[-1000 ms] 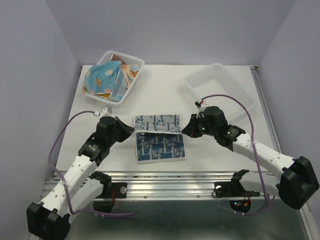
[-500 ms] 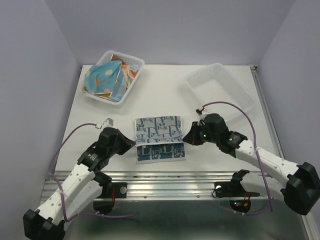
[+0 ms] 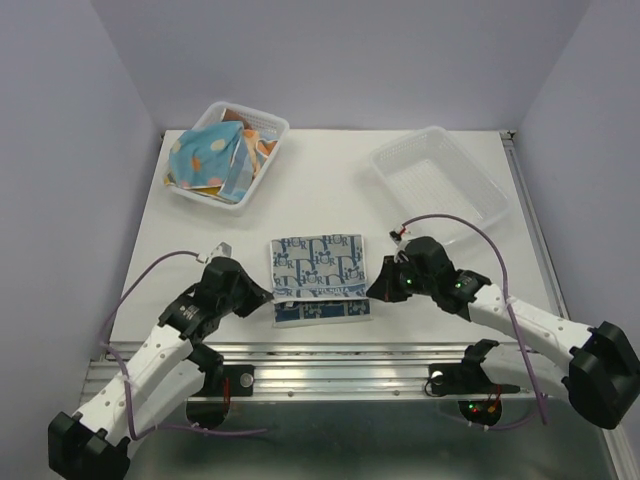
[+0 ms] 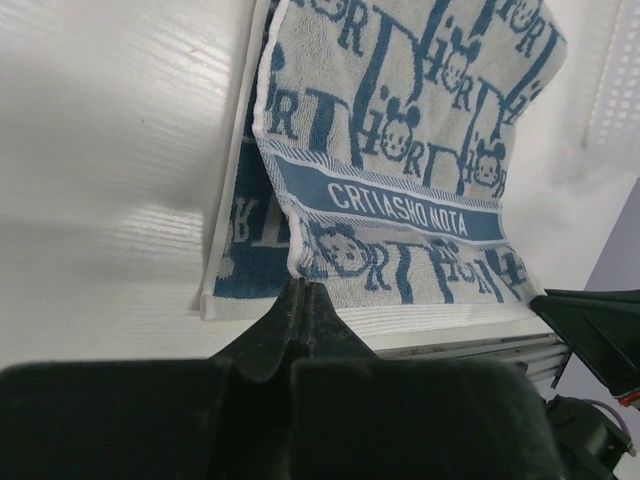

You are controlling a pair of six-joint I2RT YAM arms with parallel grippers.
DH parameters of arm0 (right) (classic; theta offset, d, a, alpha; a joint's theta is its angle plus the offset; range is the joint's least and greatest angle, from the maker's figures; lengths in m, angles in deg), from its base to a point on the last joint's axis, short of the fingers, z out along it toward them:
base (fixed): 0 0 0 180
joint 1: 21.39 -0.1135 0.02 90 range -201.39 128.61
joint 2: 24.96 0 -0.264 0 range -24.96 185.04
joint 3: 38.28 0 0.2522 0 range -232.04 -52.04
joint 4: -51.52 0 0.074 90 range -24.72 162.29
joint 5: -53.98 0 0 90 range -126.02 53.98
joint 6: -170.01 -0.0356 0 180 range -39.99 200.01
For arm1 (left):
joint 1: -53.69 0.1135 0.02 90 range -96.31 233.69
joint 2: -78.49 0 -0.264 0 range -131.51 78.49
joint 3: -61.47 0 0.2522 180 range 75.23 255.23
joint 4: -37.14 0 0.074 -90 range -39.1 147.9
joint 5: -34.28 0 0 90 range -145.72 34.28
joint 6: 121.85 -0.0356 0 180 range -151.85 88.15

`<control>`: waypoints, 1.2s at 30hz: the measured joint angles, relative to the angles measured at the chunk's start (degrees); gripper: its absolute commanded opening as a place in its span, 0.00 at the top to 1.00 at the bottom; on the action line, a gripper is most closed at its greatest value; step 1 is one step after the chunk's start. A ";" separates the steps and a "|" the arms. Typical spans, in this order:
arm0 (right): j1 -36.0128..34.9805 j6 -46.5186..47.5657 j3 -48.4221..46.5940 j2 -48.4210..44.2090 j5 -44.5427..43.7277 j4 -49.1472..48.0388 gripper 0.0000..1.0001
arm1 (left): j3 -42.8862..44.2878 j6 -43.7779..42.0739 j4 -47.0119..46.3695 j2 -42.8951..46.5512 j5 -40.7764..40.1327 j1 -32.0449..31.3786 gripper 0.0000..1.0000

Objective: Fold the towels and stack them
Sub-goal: Fold the towel

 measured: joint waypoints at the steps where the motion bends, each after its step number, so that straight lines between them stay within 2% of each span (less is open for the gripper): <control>1: -0.02 -0.24 0.66 0.42 0.15 -0.11 0.94 | -0.02 0.00 -0.02 -0.70 0.37 -0.15 1.00; 3: -0.02 -0.68 1.57 1.29 0.57 -0.28 0.90 | -0.02 -0.11 -0.22 -2.45 1.38 -0.24 1.00; 5: -0.02 -1.09 2.23 2.36 0.92 -0.44 0.89 | -0.02 -0.24 -0.46 -3.96 1.97 -0.46 0.95; 6: -0.04 -1.20 2.38 2.67 1.05 -0.55 0.86 | -0.02 -0.28 -0.46 -4.87 2.25 -0.63 0.90; 7: -0.07 -1.38 2.67 2.89 1.27 -0.98 0.85 | -0.02 -0.33 -0.42 -5.20 2.36 -0.79 0.76; 9: -0.09 -1.62 2.99 3.08 1.64 -1.11 0.80 | -0.02 -0.20 -0.44 -5.51 2.64 -1.14 0.63; 10: -0.13 -1.70 3.08 3.19 1.84 -1.11 0.68 | -0.02 -0.42 -0.37 -5.49 2.62 -1.27 0.58; 11: -0.24 -1.77 3.28 3.30 2.01 -1.16 0.62 | -0.02 -0.35 -0.33 -5.31 2.67 -1.38 0.48; 12: -0.24 -1.92 3.41 3.34 2.14 -1.09 0.48 | -0.02 -0.48 -0.17 -5.01 2.64 -1.49 0.42; 14: -0.26 -2.01 3.76 3.34 2.38 -0.72 0.34 | -0.02 -0.35 0.13 -4.28 2.58 -1.57 0.36; 15: -0.28 -1.92 3.76 3.34 2.34 -0.55 0.24 | -0.02 -0.22 0.48 -3.72 2.32 -1.60 0.34; 18: -0.28 -1.42 3.74 2.97 2.16 -0.04 0.12 | 0.17 -0.17 1.53 -2.97 0.96 -1.60 0.24; 19: -0.28 -1.18 3.69 2.69 2.03 0.24 0.00 | 0.46 -0.22 1.92 -2.95 0.42 -1.57 0.17; 22: -0.28 -0.22 2.78 2.32 0.63 1.49 0.00 | 1.60 -0.83 0.31 -3.69 -1.46 -1.60 0.12; 26: -0.26 1.25 -1.81 3.85 -4.35 2.73 0.00 | 3.98 -2.45 -5.62 -8.41 -3.85 -1.57 0.12; 30: -0.26 2.54 -10.47 11.23 -11.91 3.32 0.02 | 9.38 -5.57 -10.71 -19.91 -6.29 0.55 0.19; 31: -0.26 3.10 -12.94 13.73 -13.75 3.34 0.06 | 10.78 -6.47 -12.00 -23.15 -6.36 1.75 0.24; 36: 0.74 4.94 -20.92 23.65 -19.12 3.10 0.23 | 14.29 -10.38 -18.18 -34.47 -5.99 6.69 0.29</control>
